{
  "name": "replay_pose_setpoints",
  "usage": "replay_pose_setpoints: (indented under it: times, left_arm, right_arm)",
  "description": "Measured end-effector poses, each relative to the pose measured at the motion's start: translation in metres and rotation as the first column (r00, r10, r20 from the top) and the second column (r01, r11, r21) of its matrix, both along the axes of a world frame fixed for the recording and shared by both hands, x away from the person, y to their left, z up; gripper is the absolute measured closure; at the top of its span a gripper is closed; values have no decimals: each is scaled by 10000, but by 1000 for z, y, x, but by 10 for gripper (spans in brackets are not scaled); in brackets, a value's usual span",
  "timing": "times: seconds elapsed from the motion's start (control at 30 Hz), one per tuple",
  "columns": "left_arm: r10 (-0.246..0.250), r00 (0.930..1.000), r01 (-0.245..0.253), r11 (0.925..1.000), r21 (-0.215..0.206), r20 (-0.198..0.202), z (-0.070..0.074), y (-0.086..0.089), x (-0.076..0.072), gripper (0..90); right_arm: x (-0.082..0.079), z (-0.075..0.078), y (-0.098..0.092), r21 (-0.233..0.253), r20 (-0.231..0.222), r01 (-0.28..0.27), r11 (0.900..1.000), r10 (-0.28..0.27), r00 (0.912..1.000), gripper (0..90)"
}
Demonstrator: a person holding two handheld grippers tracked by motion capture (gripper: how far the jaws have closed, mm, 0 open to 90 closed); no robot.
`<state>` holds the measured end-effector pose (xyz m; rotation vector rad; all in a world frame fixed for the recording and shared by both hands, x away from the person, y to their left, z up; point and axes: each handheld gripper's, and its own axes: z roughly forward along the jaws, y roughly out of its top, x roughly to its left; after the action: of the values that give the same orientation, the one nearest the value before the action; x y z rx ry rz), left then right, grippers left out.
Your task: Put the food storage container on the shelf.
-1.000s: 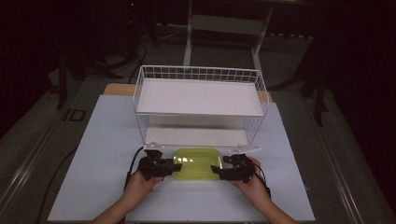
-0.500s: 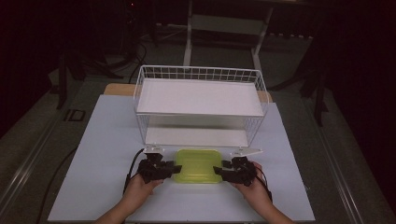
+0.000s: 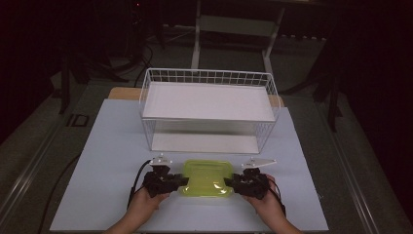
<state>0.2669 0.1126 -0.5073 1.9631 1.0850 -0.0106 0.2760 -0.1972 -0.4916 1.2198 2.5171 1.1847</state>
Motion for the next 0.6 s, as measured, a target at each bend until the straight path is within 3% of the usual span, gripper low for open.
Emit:
replay_pose_setpoints:
  times: [0.13, 0.37, 0.6]
  left_arm:
    - [-114, 9999, 114, 9999, -27, -18, 0, 2, -1, 751]
    - [46, 10000, -46, 10000, -47, -8, 0, 0, -4, 800]
    - [248, 9980, -231, 9993, -308, 574, 19, 0, 2, 801]
  right_arm:
    - [-3, 0, -1, 194, -103, 143, 9997, -141, 9998, 707]
    - [-5, 5, -2, 219, 145, 398, 9990, -401, 9991, 755]
    - [-4, 24, -4, 492, 540, 636, 9968, -662, 9963, 762]
